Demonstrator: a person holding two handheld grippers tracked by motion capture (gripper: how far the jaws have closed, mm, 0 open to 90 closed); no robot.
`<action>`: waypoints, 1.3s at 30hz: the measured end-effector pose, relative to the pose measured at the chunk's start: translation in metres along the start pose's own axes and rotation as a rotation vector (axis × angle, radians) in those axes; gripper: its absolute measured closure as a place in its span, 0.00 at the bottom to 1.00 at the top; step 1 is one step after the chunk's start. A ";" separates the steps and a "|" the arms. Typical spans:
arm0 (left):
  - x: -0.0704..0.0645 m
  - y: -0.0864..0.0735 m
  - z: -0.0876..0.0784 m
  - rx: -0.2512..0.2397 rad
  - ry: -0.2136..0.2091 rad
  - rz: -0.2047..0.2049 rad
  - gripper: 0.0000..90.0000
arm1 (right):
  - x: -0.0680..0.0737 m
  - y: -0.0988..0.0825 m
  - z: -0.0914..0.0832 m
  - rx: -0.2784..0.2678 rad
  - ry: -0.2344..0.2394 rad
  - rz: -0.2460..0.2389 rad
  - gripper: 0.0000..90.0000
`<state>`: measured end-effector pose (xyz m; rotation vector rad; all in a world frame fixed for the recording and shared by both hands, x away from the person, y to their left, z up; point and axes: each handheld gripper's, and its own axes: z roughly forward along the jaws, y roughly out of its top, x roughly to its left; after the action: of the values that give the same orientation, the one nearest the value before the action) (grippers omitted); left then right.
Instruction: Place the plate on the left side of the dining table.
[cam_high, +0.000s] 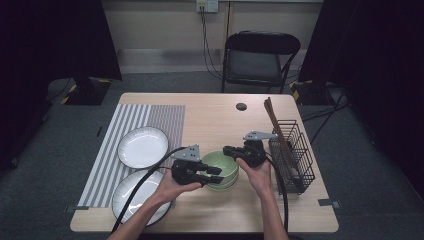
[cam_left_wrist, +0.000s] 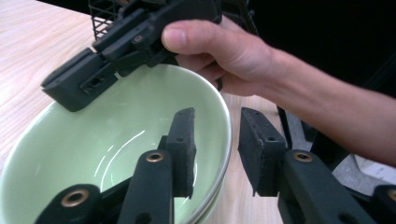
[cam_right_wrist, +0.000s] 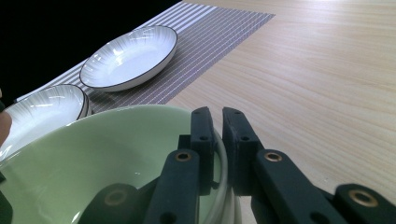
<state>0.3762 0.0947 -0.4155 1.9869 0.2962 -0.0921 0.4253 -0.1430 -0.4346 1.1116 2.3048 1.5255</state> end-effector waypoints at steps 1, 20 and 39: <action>0.000 0.000 0.003 -0.002 -0.010 0.000 0.78 | 0.000 0.000 0.000 0.000 -0.001 0.000 0.93; -0.002 0.005 0.017 0.056 -0.001 0.022 0.92 | -0.002 -0.001 -0.002 0.018 -0.012 -0.012 0.90; 0.009 0.017 0.014 0.005 -0.049 -0.042 0.93 | -0.008 -0.005 0.001 0.049 0.012 0.032 0.89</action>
<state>0.3897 0.0767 -0.4081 1.9806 0.3069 -0.1680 0.4289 -0.1490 -0.4414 1.1598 2.3556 1.4991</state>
